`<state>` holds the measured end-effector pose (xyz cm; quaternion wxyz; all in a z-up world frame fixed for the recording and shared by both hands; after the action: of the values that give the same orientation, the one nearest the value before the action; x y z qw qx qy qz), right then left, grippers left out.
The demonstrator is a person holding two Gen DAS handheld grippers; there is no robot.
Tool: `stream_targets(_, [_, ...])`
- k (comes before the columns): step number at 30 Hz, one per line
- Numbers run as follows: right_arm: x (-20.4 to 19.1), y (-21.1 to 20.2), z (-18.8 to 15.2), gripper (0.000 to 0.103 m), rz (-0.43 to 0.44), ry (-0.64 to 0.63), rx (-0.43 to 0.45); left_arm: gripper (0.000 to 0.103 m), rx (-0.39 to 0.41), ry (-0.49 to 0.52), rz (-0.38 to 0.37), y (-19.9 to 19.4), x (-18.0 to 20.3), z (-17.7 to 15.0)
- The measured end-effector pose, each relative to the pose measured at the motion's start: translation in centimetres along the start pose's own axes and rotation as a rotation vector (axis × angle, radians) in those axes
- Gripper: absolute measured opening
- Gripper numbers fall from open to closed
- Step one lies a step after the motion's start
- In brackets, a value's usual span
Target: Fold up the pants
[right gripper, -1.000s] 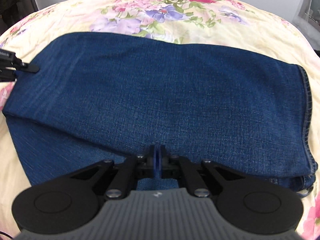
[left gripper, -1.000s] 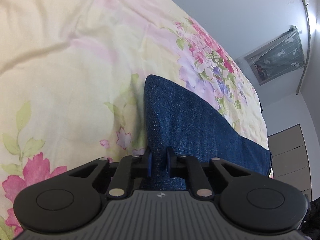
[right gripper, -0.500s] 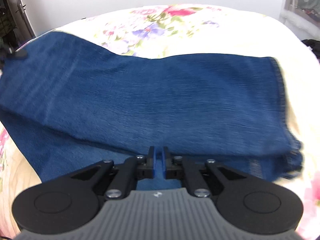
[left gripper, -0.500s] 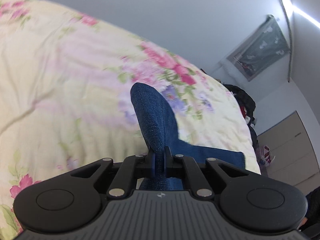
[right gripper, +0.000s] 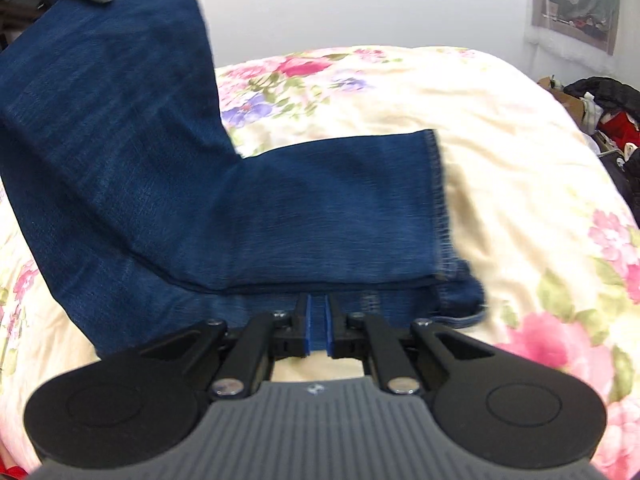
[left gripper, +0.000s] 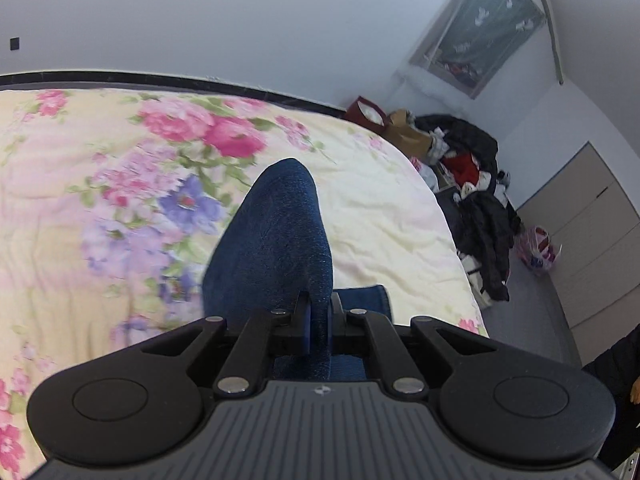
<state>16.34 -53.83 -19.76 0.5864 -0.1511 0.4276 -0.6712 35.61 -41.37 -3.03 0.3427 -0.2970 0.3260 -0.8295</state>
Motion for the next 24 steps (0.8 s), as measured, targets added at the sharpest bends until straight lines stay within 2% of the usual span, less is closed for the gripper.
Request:
stream_targets(4, [2.3,-0.4,1.0,0.003,-0.013,0.029,0.016,0.006,-0.055,0.032,-0.017,5.2,4.4,-0.2])
stream_targets(7, [3.9,-0.5,1.7,0.003,-0.014,0.043,0.021,0.006,-0.096,0.027,-0.035,9.6,6.4,-1.1])
stream_targets(14, [6.4,0.0,2.9,0.003,-0.039,0.025,0.01,0.008,-0.212,-0.093,-0.126,19.0,7.1,-5.0])
stream_targets(16, [7.0,0.2,2.9,0.003,-0.051,0.023,0.006,0.013,-0.232,-0.139,-0.171,20.8,7.0,-5.9])
stream_targets(19, [7.9,0.3,2.8,0.003,-0.065,0.028,-0.001,0.029,-0.227,-0.177,-0.229,21.4,7.0,-6.3])
stream_targets(21, [7.9,0.2,2.8,0.003,-0.074,0.024,-0.005,0.05,-0.22,-0.168,-0.257,21.0,7.3,-6.2])
stream_targets(24, [7.9,-0.3,2.7,0.003,-0.086,0.024,-0.001,0.06,-0.188,-0.136,-0.291,19.1,7.6,-5.5])
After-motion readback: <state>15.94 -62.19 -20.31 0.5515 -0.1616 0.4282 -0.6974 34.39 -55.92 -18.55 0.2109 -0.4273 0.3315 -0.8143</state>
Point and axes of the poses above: each gripper's, at about its wrist camera, not at the fingertips, and y roughly the way its jaws point, x to its right, z to its top, the point moved 10 cm from there along y, roughly the way its jaws point, and after that the axes turned 13 degrees about y, right-handed, at the moved point
